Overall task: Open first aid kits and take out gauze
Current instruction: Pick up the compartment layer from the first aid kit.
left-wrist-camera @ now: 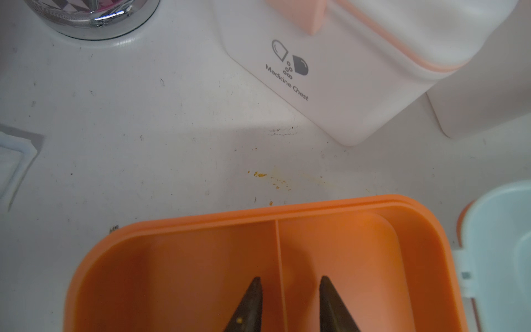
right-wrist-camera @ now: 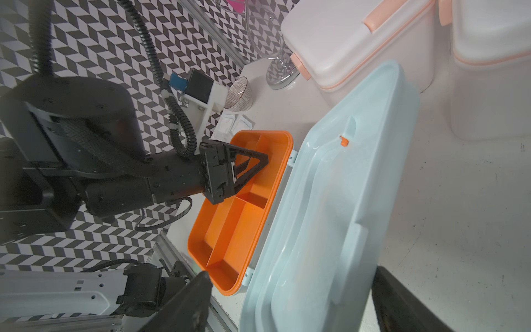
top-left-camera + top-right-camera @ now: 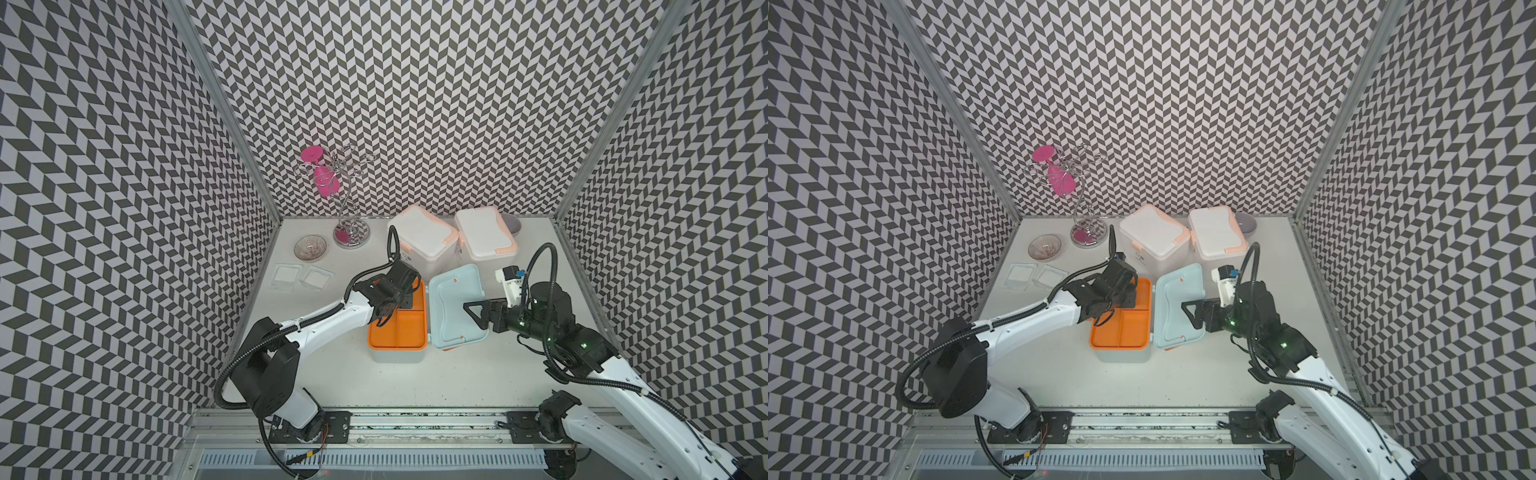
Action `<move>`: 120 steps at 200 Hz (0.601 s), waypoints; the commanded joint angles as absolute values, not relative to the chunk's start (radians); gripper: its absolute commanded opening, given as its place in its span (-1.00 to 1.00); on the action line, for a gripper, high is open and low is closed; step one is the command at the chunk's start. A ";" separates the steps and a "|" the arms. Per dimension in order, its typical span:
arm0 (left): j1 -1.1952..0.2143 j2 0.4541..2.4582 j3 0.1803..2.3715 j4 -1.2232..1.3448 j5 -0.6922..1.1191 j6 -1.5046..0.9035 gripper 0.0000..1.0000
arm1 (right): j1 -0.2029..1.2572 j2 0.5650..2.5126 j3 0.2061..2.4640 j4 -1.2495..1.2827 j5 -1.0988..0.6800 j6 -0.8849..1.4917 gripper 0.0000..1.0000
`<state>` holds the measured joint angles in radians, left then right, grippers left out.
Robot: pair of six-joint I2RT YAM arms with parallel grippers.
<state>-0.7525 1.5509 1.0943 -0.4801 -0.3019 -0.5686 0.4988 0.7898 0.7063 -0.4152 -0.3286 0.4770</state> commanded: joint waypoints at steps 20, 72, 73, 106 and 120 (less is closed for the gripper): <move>-0.758 1.582 1.122 -0.526 -0.316 -0.578 -0.66 | 0.494 0.804 0.717 -0.339 -0.324 0.489 0.70; -0.758 1.625 1.185 -0.529 -0.327 -0.582 -1.00 | 0.494 0.828 0.734 -0.299 -0.334 0.503 0.70; -0.758 1.626 1.186 -0.529 -0.328 -0.583 -1.00 | 0.495 0.829 0.735 -0.299 -0.334 0.502 0.70; -0.757 1.618 1.233 -0.533 -0.322 -0.589 -1.00 | 0.493 0.848 0.751 -0.293 -0.326 0.503 0.70; -0.757 1.603 1.245 -0.535 -0.314 -0.586 -1.00 | 0.493 0.854 0.753 -0.292 -0.317 0.503 0.71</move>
<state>-0.7521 1.6260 1.1954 -0.5434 -0.3317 -0.5697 0.4969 0.8486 0.7166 -0.3634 -0.3283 0.4961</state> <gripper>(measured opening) 0.055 0.852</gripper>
